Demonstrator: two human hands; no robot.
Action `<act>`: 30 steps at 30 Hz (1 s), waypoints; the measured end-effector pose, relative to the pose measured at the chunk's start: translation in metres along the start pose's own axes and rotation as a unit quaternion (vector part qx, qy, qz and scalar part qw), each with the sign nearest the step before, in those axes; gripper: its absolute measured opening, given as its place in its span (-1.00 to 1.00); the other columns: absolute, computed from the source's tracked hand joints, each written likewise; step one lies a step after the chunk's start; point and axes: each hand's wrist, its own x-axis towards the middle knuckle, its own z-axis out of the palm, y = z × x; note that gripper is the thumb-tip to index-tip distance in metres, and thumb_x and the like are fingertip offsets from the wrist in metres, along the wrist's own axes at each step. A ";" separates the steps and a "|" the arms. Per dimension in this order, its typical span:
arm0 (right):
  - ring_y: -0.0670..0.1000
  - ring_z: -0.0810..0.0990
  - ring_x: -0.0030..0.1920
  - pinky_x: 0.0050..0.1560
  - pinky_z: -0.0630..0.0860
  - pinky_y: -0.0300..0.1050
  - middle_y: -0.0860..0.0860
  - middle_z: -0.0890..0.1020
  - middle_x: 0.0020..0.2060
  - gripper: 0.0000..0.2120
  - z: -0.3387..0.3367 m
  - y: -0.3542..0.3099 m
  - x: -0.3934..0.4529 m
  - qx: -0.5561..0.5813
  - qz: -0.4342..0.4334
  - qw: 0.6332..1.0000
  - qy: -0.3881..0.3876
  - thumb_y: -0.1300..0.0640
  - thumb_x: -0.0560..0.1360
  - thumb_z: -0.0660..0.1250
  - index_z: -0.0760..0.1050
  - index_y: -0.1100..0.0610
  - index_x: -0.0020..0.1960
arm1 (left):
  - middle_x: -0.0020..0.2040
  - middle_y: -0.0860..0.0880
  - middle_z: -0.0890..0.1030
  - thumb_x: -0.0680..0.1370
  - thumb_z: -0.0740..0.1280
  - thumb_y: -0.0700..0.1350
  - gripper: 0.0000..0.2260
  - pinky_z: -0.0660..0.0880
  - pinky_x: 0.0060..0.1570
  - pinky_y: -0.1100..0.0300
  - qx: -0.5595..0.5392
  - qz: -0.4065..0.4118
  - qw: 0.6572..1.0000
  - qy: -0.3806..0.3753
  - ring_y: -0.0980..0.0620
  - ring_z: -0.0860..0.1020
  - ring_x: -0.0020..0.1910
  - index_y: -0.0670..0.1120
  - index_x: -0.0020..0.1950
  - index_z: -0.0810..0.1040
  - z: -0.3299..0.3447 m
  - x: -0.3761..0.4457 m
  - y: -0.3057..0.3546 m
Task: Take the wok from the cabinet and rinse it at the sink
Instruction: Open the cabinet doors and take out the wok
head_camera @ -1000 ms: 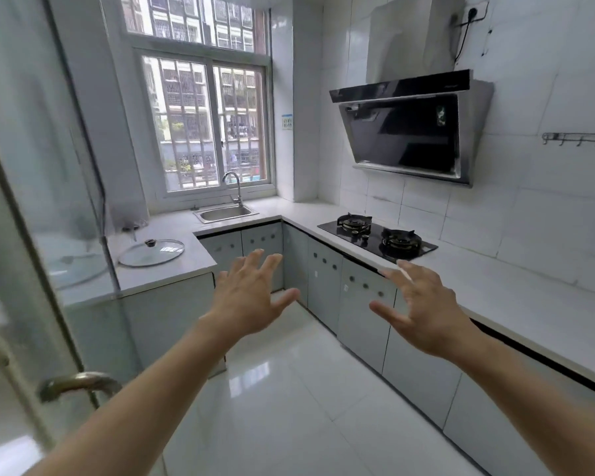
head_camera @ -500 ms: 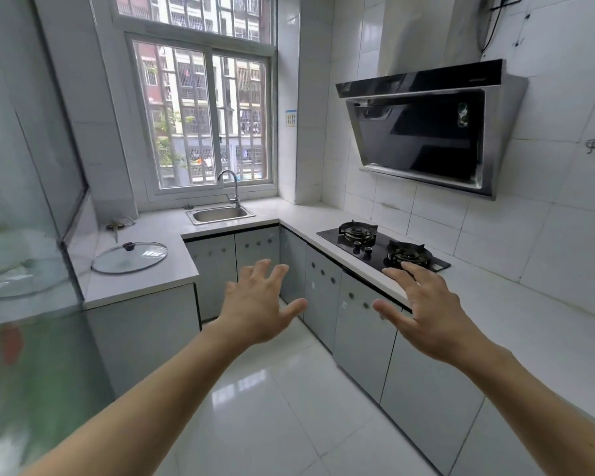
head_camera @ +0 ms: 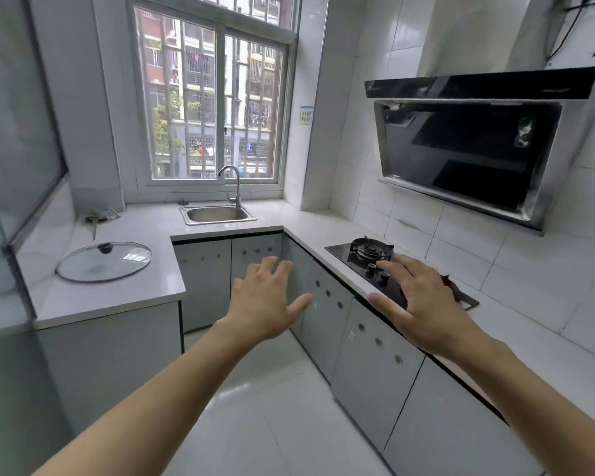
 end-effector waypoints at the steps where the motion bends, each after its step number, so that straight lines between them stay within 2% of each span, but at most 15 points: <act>1: 0.00 0.05 0.52 0.46 0.16 0.18 -0.04 0.18 0.52 -0.39 0.007 -0.001 0.014 0.002 -0.004 1.000 -0.003 -0.32 0.52 0.17 0.19 -0.14 0.50 | 0.53 -0.02 0.19 0.52 0.14 0.38 -0.32 0.30 0.34 -0.18 0.007 -0.007 1.000 -0.007 -0.10 0.22 0.46 0.04 0.53 0.15 0.004 0.009 -0.009; 9: -0.01 0.01 0.53 0.45 0.14 0.17 -0.03 0.15 0.54 -0.41 0.078 0.011 0.126 0.043 -0.025 0.998 -0.035 -0.28 0.53 0.19 0.21 -0.12 0.50 | 0.52 -0.02 0.21 0.51 0.14 0.38 -0.34 0.31 0.31 -0.15 0.049 -0.064 0.996 -0.024 -0.09 0.23 0.45 0.04 0.50 0.19 0.037 0.087 -0.075; 13: -0.04 -0.01 0.53 0.45 0.10 0.11 -0.03 0.14 0.54 -0.39 0.114 0.032 0.191 0.053 -0.043 0.997 -0.043 -0.28 0.53 0.19 0.19 -0.11 0.51 | 0.52 -0.02 0.21 0.50 0.14 0.39 -0.32 0.30 0.31 -0.14 0.071 -0.070 0.994 -0.033 -0.09 0.22 0.46 0.05 0.50 0.20 0.059 0.146 -0.087; 21: 0.03 0.05 0.52 0.46 0.12 0.05 0.02 0.17 0.53 -0.39 0.161 0.086 0.350 0.075 -0.071 0.993 -0.050 -0.28 0.54 0.18 0.20 -0.08 0.52 | 0.51 -0.01 0.24 0.49 0.15 0.40 -0.35 0.32 0.31 -0.13 0.102 -0.094 0.990 -0.031 -0.08 0.24 0.45 0.07 0.47 0.24 0.090 0.300 -0.099; 28: 0.02 0.04 0.52 0.45 0.14 0.04 -0.01 0.15 0.53 -0.38 0.196 0.116 0.451 0.077 -0.078 0.991 -0.080 -0.28 0.55 0.16 0.17 -0.08 0.52 | 0.50 -0.02 0.25 0.50 0.13 0.41 -0.34 0.33 0.31 -0.13 0.108 -0.112 0.987 -0.050 -0.09 0.24 0.44 0.06 0.48 0.23 0.131 0.398 -0.124; 30: 0.02 0.04 0.52 0.43 0.17 0.09 -0.01 0.15 0.53 -0.38 0.209 0.123 0.479 0.072 -0.074 0.991 -0.091 -0.29 0.54 0.16 0.17 -0.09 0.52 | 0.50 -0.02 0.25 0.50 0.12 0.40 -0.33 0.32 0.31 -0.13 0.110 -0.113 0.985 -0.064 -0.10 0.24 0.44 0.05 0.50 0.20 0.145 0.425 -0.132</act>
